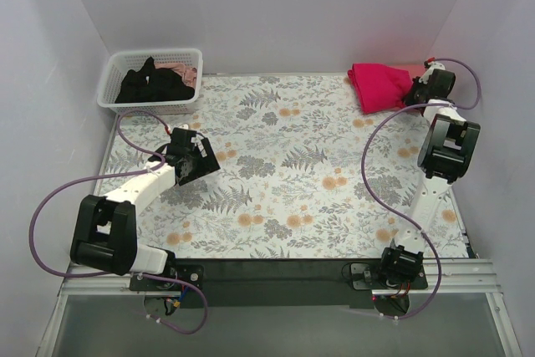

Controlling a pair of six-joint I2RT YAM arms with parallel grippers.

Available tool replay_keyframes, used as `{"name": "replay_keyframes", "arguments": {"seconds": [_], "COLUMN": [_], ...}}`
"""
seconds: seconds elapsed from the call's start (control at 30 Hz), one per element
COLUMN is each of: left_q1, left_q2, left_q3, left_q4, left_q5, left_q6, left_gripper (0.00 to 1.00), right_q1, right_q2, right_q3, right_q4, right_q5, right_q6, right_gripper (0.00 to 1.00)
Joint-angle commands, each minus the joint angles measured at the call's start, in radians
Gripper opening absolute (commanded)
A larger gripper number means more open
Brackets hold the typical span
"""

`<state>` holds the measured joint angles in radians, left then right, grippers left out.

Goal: Fold and stack the t-shirts
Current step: Neatly place the folded tshirt to the corner

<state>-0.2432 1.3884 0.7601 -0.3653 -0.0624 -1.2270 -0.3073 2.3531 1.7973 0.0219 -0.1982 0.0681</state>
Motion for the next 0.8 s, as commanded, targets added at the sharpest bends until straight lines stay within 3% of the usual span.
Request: {"name": "replay_keyframes", "arguments": {"seconds": [0.0, 0.1, 0.13, 0.23, 0.4, 0.53, 0.77], "left_q1": [0.005, 0.005, 0.005, 0.005, 0.007, 0.005, 0.005], "left_q2": [-0.003, -0.006, -0.006, -0.008, -0.019, -0.026, -0.049], "left_q3": [0.008, 0.01, 0.008, 0.01, 0.01, 0.011, 0.008], "left_q4": [0.005, 0.008, 0.006, 0.006, 0.006, 0.006, 0.006], "left_q5": [0.007, 0.006, 0.006, 0.003, -0.005, -0.001, 0.01], "left_q6": [0.014, 0.015, 0.015, 0.017, 0.017, 0.017, 0.018], "left_gripper": [0.83, 0.83, 0.83, 0.83, 0.83, 0.83, 0.83], "right_q1": [-0.012, -0.012, -0.012, -0.012, 0.008, 0.065, 0.206], "right_q2": [-0.069, -0.078, -0.089, -0.129, -0.23, -0.339, -0.374], "right_q3": [-0.032, -0.019, -0.016, -0.039, -0.082, -0.128, -0.223], "right_q4": [0.038, 0.036, 0.036, 0.035, 0.036, 0.041, 0.067], "right_q5": [-0.003, -0.016, -0.017, 0.026, 0.149, 0.269, 0.253], "right_q6": [0.007, 0.004, 0.007, 0.032, 0.03, -0.056, -0.252], "right_gripper": [0.09, 0.11, 0.24, 0.38, 0.52, 0.56, 0.56]}}
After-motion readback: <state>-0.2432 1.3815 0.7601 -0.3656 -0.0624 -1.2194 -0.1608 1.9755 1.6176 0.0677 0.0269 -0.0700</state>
